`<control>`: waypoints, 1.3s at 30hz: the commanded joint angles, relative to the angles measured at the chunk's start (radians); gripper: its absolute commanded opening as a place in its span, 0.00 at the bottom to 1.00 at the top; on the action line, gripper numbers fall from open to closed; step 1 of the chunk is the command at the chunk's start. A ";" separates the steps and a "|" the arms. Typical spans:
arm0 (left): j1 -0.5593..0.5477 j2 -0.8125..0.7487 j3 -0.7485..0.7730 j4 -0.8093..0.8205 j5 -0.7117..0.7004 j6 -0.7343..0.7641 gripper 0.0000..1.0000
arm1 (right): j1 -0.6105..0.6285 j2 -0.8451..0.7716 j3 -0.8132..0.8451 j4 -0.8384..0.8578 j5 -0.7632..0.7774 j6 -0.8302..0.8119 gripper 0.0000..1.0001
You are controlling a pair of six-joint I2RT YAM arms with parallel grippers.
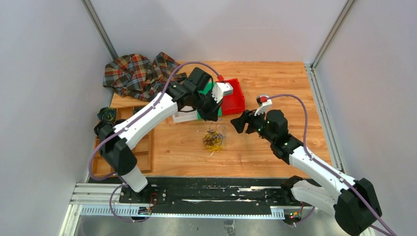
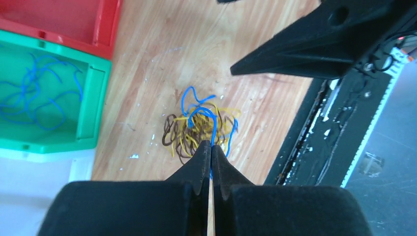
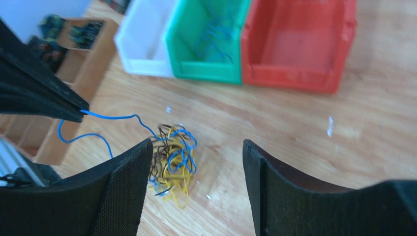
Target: Untangle the cables
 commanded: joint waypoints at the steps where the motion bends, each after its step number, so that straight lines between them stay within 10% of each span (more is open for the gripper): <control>1: -0.008 -0.098 0.091 -0.104 0.058 0.010 0.01 | 0.069 -0.086 -0.020 0.172 -0.051 -0.112 0.68; 16: -0.011 -0.190 0.279 -0.220 0.165 0.048 0.01 | 0.314 -0.047 0.141 0.162 0.040 -0.244 0.68; 39: -0.011 -0.177 0.714 -0.251 0.134 0.164 0.00 | 0.323 0.220 0.163 0.283 0.205 -0.167 0.63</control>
